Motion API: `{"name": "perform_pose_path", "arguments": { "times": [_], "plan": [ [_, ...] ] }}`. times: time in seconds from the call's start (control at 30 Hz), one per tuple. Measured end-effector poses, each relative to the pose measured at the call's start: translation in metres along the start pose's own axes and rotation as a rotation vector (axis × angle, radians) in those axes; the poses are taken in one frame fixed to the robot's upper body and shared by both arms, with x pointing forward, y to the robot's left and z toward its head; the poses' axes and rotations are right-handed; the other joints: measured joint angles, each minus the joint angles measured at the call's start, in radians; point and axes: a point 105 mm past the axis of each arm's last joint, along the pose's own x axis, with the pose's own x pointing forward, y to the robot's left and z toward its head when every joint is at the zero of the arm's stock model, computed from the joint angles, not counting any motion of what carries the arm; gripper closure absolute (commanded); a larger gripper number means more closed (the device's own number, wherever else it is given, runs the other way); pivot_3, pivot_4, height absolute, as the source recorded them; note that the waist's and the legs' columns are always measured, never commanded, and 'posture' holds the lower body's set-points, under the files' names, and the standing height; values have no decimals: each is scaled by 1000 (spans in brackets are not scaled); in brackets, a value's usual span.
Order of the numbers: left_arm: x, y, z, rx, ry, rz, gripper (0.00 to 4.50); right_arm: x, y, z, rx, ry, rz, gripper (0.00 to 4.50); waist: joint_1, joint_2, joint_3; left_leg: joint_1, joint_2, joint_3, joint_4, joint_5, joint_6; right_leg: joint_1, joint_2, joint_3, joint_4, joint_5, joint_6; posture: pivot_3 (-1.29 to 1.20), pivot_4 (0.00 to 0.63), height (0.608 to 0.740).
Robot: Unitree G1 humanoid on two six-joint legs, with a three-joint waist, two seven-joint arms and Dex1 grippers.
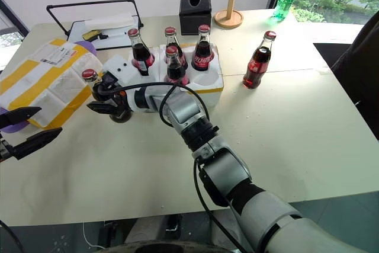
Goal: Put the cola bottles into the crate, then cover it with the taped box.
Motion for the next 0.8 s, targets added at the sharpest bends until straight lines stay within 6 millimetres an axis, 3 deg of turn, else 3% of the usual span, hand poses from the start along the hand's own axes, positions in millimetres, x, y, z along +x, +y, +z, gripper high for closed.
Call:
{"name": "perform_pose_path", "arguments": {
  "times": [0.03,0.13,0.23,0.63,0.8],
  "plan": [
    [0,0,0,1,-1,0,0,0,0,-1,-3,1,0,48,0,0,0,0,0,0,0,0,0,0,0,0,0,0,0,0,150,736],
    [1,0,1,3,-5,2,0,2,-3,-2,-19,8,-5,851,0,0,0,0,0,0,0,0,0,0,0,0,0,0,0,0,150,736],
    [1,1,1,4,-5,5,0,2,-7,-1,-42,8,-27,2226,-1,0,0,0,0,0,-1,0,-1,0,0,0,0,0,0,0,150,736],
    [3,1,5,14,-17,12,0,1,-9,1,-25,6,-29,2225,0,-1,0,0,0,0,-2,2,-3,0,1,2,0,0,0,0,150,736],
    [5,1,6,16,-24,9,0,-6,0,6,51,23,11,2225,0,-1,0,-1,0,0,-3,2,-3,-3,3,7,0,0,-1,0,150,736]
  ]
}}
